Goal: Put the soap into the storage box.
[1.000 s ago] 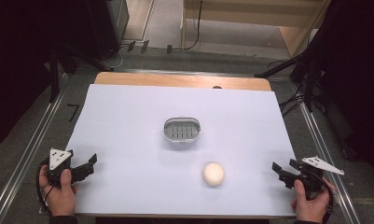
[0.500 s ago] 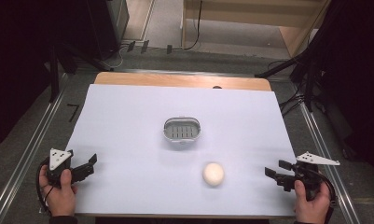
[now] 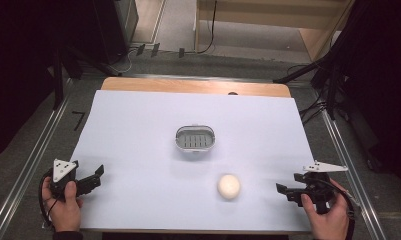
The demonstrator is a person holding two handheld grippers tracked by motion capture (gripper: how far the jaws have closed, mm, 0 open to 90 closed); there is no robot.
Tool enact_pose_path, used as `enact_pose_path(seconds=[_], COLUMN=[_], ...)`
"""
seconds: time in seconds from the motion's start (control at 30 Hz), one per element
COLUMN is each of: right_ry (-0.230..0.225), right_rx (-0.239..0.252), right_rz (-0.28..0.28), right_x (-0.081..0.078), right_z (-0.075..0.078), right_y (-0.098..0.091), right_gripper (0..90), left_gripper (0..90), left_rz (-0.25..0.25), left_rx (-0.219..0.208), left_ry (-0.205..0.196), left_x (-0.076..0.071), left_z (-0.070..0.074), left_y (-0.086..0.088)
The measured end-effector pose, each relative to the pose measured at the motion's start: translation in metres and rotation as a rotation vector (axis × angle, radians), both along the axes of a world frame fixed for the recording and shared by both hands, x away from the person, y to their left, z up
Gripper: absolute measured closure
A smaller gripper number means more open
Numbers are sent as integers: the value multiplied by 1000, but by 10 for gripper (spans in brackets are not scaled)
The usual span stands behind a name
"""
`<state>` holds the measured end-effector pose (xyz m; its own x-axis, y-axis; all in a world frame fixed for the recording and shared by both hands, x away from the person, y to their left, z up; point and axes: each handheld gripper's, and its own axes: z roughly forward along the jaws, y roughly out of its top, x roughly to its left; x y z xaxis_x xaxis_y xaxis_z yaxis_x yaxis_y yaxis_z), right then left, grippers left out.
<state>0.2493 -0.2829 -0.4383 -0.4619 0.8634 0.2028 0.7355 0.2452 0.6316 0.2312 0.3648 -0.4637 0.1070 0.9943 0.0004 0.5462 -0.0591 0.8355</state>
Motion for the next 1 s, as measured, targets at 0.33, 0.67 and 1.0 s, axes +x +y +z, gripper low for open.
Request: enact_pose_path(seconds=[0.33, 0.67, 1.0], right_ry=[28, 45, 57], right_rx=[-26, -28, -41], right_rz=[55, 94, 127], right_x=[2, 3, 4], right_z=[0, -5, -8], right_y=[18, 36, 53], right_gripper=[161, 160, 160], left_gripper=[142, 142, 142], left_rz=[0, 1, 1], left_rx=[0, 0, 1], left_ry=[-1, 1, 1], left_x=[0, 0, 0], left_z=[0, 0, 0], left_y=[0, 0, 0])
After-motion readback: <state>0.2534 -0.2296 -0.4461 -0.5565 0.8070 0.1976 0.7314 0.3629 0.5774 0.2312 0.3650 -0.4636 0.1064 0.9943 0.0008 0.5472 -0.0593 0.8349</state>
